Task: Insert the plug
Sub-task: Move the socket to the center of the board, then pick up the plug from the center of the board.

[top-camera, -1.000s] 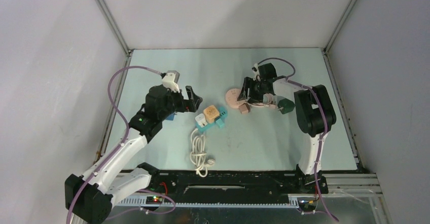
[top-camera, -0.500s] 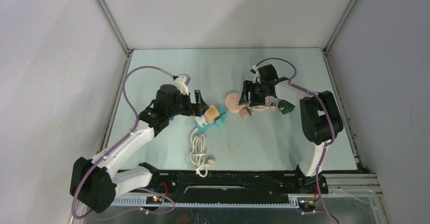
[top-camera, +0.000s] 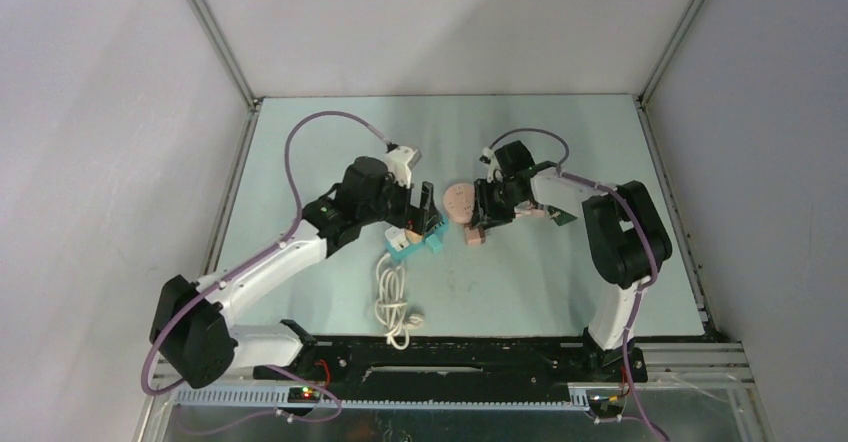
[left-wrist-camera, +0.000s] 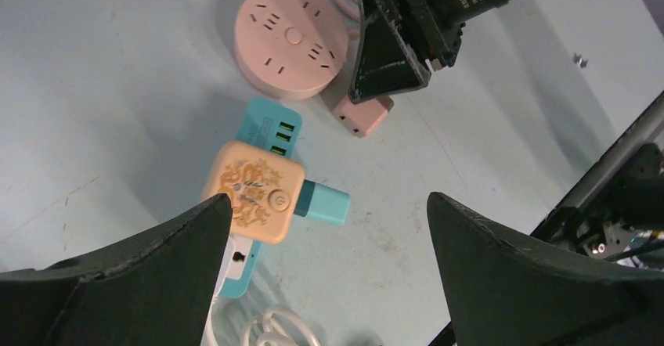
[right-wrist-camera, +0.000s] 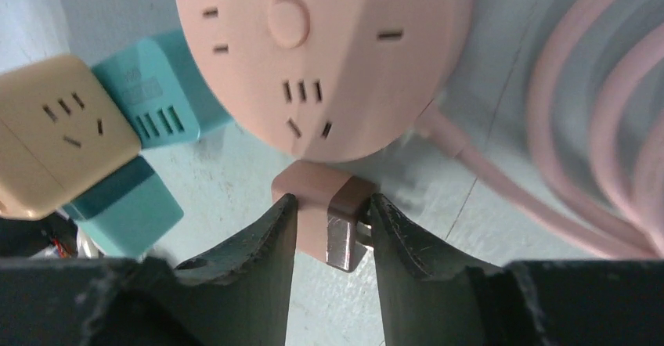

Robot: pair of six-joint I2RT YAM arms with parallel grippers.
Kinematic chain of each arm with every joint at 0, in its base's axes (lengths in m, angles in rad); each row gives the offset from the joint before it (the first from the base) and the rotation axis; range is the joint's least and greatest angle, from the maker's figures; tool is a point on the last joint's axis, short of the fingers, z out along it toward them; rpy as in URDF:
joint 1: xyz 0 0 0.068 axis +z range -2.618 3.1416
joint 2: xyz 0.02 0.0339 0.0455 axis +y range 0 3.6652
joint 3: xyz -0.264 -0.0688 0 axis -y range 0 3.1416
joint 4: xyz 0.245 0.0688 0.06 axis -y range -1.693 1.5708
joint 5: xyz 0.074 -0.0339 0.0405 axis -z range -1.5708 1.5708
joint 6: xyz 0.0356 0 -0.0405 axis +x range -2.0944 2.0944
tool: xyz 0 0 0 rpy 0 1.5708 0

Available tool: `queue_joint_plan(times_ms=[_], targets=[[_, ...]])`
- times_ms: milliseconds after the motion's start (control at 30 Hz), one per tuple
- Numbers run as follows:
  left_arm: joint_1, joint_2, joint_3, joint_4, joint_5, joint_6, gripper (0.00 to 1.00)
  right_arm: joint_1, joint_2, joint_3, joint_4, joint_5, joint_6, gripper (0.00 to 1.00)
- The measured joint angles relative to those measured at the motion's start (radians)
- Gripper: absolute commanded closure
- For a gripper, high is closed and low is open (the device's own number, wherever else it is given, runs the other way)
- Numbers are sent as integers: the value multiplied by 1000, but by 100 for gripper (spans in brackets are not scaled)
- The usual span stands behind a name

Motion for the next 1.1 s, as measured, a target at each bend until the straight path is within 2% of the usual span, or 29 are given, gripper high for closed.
queue_joint_plan(times_ms=[67, 100, 233, 433, 567, 767, 900, 1033, 1100], targets=[[-26, 26, 19, -6, 0, 28, 3, 5, -20, -32, 3, -13, 2, 52], [-36, 39, 29, -8, 1, 42, 3, 4, -40, -55, 4, -15, 1, 46], [-82, 125, 96, -34, 6, 118, 5, -40, -173, -158, 0, -22, 5, 36], [-158, 336, 289, -106, 32, 286, 11, -195, -465, -286, 30, -31, 10, 35], [-207, 499, 425, -166, 47, 404, 16, -296, -575, -369, 50, -47, 17, 35], [-252, 689, 575, -253, 64, 542, 19, -359, -605, -466, 43, -90, 17, 35], [-270, 806, 633, -284, 40, 584, 22, -375, -613, -493, 40, -114, 16, 35], [-281, 877, 642, -289, -22, 602, 32, -386, -618, -494, 41, -133, 16, 35], [-284, 890, 643, -287, -40, 607, 42, -392, -620, -494, 41, -137, 16, 35]])
